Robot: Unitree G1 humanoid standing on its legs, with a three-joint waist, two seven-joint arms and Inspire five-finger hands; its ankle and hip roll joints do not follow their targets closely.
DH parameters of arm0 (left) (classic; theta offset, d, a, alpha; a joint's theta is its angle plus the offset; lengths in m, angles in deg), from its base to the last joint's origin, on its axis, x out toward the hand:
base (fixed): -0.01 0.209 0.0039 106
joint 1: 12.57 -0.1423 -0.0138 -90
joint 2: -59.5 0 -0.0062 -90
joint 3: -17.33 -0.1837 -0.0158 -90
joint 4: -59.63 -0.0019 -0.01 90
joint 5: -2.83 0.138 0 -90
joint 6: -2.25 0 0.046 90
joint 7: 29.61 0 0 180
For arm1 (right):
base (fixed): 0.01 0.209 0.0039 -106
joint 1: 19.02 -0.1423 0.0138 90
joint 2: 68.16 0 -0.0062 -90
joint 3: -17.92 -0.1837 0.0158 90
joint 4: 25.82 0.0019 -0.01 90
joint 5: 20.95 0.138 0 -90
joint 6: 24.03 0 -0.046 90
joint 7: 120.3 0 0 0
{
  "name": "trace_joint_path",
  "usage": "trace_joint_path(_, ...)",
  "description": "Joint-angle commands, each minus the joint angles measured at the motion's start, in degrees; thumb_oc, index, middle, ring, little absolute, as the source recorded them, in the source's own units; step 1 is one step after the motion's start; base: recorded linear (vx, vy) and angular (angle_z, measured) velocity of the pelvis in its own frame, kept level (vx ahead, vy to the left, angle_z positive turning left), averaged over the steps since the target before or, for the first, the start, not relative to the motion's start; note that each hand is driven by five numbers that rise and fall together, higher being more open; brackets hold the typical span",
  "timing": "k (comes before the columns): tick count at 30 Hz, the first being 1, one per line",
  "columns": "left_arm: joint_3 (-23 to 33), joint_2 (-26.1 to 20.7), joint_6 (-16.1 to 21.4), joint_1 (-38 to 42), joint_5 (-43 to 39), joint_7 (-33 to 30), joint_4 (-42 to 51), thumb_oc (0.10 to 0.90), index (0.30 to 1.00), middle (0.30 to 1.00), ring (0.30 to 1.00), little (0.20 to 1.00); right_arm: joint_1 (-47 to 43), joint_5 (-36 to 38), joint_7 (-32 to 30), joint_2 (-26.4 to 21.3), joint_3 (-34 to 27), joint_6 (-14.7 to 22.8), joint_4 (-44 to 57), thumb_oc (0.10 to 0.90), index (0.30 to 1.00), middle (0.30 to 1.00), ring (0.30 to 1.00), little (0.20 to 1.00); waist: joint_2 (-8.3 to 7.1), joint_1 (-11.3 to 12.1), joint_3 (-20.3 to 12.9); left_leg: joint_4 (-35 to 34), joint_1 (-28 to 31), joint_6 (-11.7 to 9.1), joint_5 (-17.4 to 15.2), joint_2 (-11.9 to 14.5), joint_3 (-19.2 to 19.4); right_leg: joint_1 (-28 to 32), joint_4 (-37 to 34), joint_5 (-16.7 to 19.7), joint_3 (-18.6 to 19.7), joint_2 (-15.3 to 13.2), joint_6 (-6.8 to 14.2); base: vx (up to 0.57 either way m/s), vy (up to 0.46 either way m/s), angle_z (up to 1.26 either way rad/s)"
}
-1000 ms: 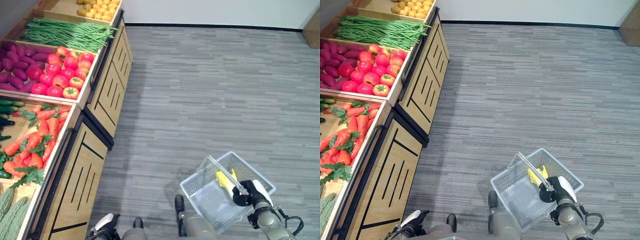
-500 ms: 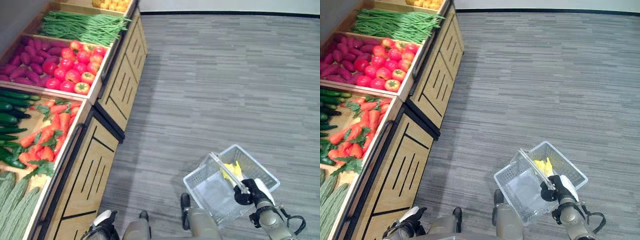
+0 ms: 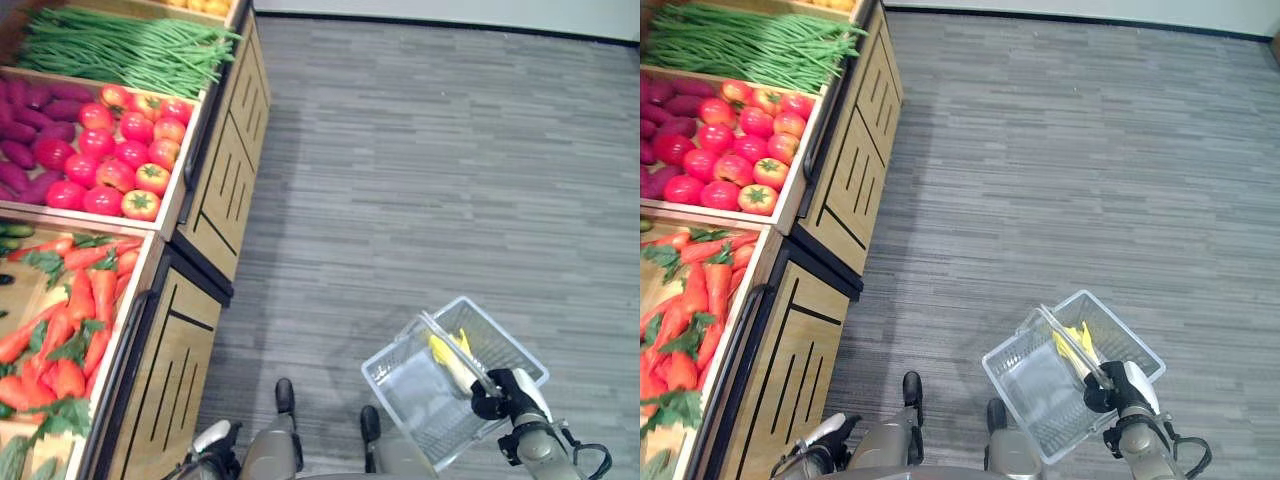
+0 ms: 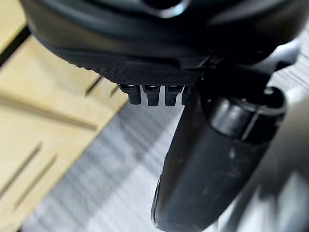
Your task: Get the vegetables into the basket
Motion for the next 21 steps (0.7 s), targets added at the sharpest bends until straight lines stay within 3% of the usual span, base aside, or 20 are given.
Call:
trace_joint_path(1, 3.5, -3.0, -0.7, -0.4, -1.2, -2.2, -0.7, 0.9, 1.0, 1.0, 1.0, 1.0, -4.0, -0.1, -3.6, -2.5, -1.6, 3.1, 4.8, 0.4, 0.3, 0.3, 0.3, 0.3, -3.9, 1.9, -2.0, 4.8, -2.7, -1.9, -3.1, 0.3, 0.0, 2.9, 0.5, 10.6, 2.8, -5.6, 6.3, 0.06, 0.121, -0.08)
trace_joint_path(10, 3.5, -2.8, -0.6, -0.9, -1.4, -2.0, -0.7, 0.9, 1.0, 1.0, 1.0, 1.0, -5.7, -0.4, -3.5, -1.9, -0.5, 2.9, 4.6, 0.4, 0.3, 0.3, 0.3, 0.3, -4.14, 2.2, -1.9, 5.1, -0.3, -0.1, -6.1, -1.9, 0.3, 2.1, 4.1, 17.8, 2.4, -6.9, 7.3, 0.07, 0.087, -0.03)
trace_joint_path(16, 3.3, -2.6, -0.6, -0.9, -1.5, -1.8, -0.5, 0.9, 1.0, 1.0, 1.0, 1.0, -5.9, -1.0, -3.4, -2.0, 0.1, 3.2, 5.5, 0.4, 0.3, 0.3, 0.3, 0.3, -2.8, 1.8, -1.2, 4.5, 2.8, 0.6, -7.5, -2.3, -0.1, -2.5, 8.7, 16.1, 2.1, -4.2, 5.9, 0.09, 0.075, -0.1)
trace_joint_path(17, 3.3, -2.6, -0.6, -0.4, -1.8, -1.9, -0.8, 0.9, 1.0, 1.0, 1.0, 1.0, -6.1, -1.1, -3.7, -2.2, 0.1, 3.5, 5.9, 0.4, 0.3, 0.3, 0.3, 0.3, -2.16, 1.2, -0.4, 4.2, 4.2, 0.4, -7.9, -2.1, -0.7, -6.7, 6.6, 13.0, 0.9, -2.3, 5.2, 0.21, -0.025, 0.01)
trace_joint_path(18, 3.2, -2.5, -0.7, 0.1, -1.8, -2.1, -1.2, 0.9, 1.0, 1.0, 1.0, 1.0, -6.0, -1.2, -4.0, -2.6, 0.0, 3.8, 6.7, 0.4, 0.3, 0.3, 0.3, 0.3, -2.15, 0.2, 0.6, 4.4, 5.8, 0.1, -8.7, -2.3, -1.8, -9.0, 4.2, 12.1, 0.8, -1.0, 5.2, 0.21, -0.023, 0.0)
trace_joint_path(21, 3.1, -2.4, -0.6, 0.6, -1.8, -2.1, -1.6, 0.9, 1.0, 1.0, 1.0, 1.0, -6.0, -1.5, -4.5, -3.0, 0.1, 4.1, 7.4, 0.4, 0.3, 0.3, 0.3, 0.3, -2.35, -1.1, 1.5, 4.8, 8.0, -0.3, -10.0, -2.8, -3.4, -10.7, 0.1, 12.7, 2.0, 0.1, 5.6, 0.19, -0.061, 0.34)
